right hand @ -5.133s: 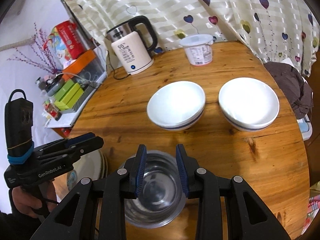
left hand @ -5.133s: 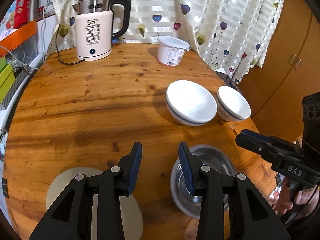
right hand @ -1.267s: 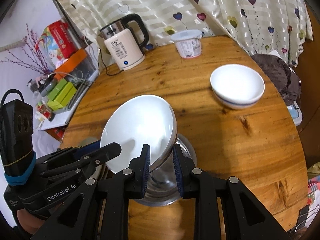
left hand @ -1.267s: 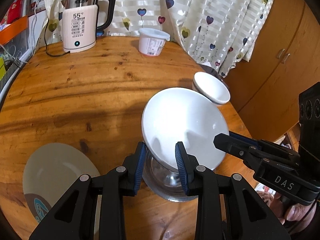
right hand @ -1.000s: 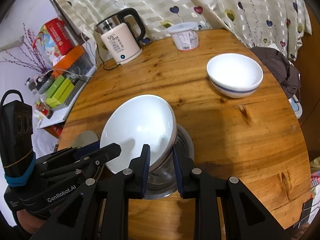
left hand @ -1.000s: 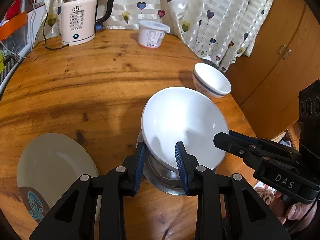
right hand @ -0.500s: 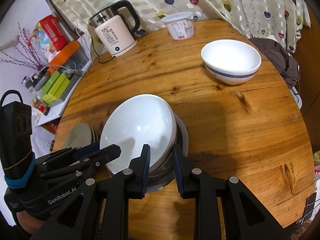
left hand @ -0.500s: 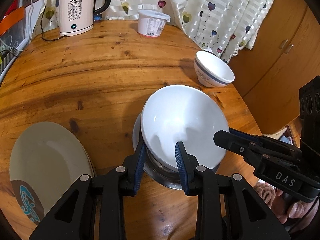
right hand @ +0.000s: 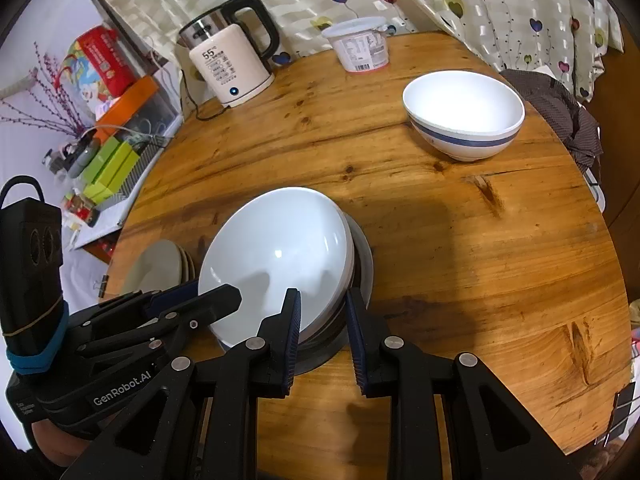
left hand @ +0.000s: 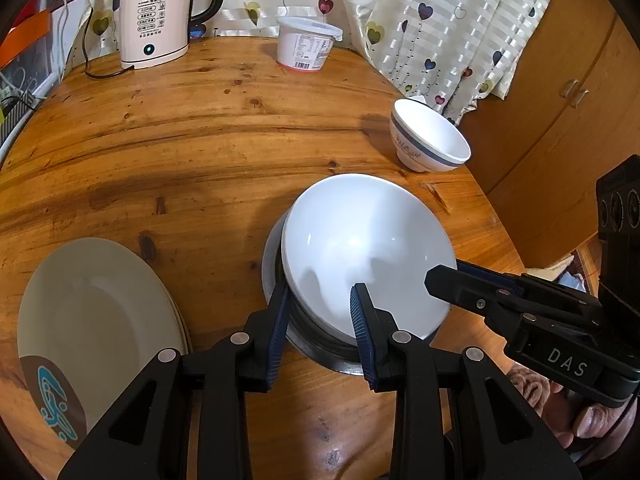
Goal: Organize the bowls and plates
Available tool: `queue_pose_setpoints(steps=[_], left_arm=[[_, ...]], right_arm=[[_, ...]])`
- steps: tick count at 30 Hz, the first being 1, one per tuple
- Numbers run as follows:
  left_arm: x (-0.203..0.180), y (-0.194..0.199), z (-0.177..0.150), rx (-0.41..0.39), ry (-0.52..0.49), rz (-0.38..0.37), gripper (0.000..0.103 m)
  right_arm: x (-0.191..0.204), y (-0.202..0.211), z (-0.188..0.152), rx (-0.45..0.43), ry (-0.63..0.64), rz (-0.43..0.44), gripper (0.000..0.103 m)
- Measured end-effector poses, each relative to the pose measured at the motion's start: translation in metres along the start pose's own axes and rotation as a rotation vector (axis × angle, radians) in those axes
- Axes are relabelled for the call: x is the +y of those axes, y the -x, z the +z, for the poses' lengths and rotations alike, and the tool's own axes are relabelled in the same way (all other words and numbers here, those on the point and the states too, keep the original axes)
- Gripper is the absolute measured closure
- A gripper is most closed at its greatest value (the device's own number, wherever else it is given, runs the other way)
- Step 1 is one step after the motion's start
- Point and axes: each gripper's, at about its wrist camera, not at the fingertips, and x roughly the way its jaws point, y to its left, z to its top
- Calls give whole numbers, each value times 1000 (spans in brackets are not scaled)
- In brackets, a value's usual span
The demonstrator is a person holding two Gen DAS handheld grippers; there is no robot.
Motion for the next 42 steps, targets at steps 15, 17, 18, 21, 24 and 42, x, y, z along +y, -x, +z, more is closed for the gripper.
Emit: queue_pose_setpoints(steps=[15, 17, 18, 21, 24, 42], left_arm=[[-2, 3, -1, -8, -6, -1, 71], [-2, 4, -1, -14, -5, -2, 71], [-3, 6, 0, -18, -6, -2, 71], [-2, 9, 1, -27, -8, -3, 71], [1, 10, 2, -32, -2, -4, 71], [12, 20, 7, -65, 18, 3, 71]], right_arm=[[2, -1, -2, 4, 9, -3, 79], [1, 0, -2, 2, 10, -2, 79], [1, 1, -1, 1, 11, -1, 79], [1, 3, -1, -6, 15, 0, 79], [1, 5, 1, -14, 19, 1, 79], [-4, 16, 7, -48, 27, -4, 79]])
